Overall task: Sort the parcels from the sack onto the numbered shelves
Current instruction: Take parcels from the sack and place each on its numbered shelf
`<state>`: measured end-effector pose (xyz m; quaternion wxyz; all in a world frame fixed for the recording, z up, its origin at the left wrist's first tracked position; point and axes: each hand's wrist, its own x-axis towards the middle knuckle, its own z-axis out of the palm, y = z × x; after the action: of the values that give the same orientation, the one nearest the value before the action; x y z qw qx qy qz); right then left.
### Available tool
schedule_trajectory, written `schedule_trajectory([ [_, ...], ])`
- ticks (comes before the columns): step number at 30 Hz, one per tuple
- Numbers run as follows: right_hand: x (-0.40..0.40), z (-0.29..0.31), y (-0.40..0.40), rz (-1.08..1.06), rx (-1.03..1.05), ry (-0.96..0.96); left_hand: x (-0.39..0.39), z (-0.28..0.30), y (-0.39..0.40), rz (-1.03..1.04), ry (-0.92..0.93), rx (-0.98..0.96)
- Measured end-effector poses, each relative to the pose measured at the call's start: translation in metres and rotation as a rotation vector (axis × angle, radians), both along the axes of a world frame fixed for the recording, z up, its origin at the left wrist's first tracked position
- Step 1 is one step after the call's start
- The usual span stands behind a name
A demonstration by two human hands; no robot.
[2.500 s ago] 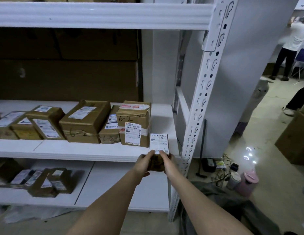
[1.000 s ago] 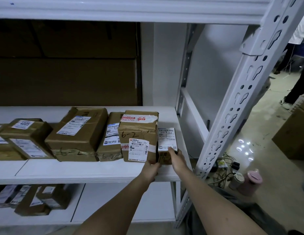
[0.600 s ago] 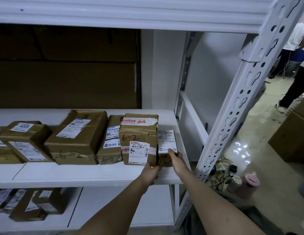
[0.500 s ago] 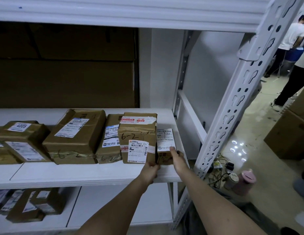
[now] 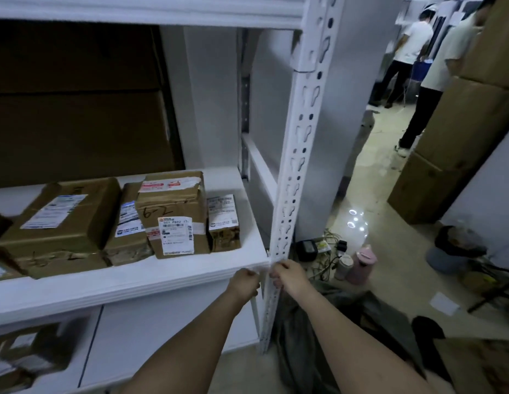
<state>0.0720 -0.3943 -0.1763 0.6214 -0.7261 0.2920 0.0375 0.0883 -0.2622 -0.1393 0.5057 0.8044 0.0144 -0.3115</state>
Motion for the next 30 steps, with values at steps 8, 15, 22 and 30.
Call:
schedule_trajectory([
  [8, -0.115, -0.024, -0.138, 0.105, -0.109, 0.091, -0.091, -0.013, -0.124, -0.102, -0.053, 0.048],
  [15, -0.22, -0.054, -0.262, 0.102, -0.263, 0.243, -0.176, -0.048, -0.236, -0.178, 0.001, 0.052],
  [22, -0.258, -0.065, -0.332, 0.031, -0.253, 0.269, -0.178, -0.1, -0.316, -0.275, 0.089, 0.149],
  [30, -0.22, -0.1, -0.382, 0.117, -0.311, 0.4, -0.146, -0.105, -0.371, -0.336, 0.162, 0.23],
])
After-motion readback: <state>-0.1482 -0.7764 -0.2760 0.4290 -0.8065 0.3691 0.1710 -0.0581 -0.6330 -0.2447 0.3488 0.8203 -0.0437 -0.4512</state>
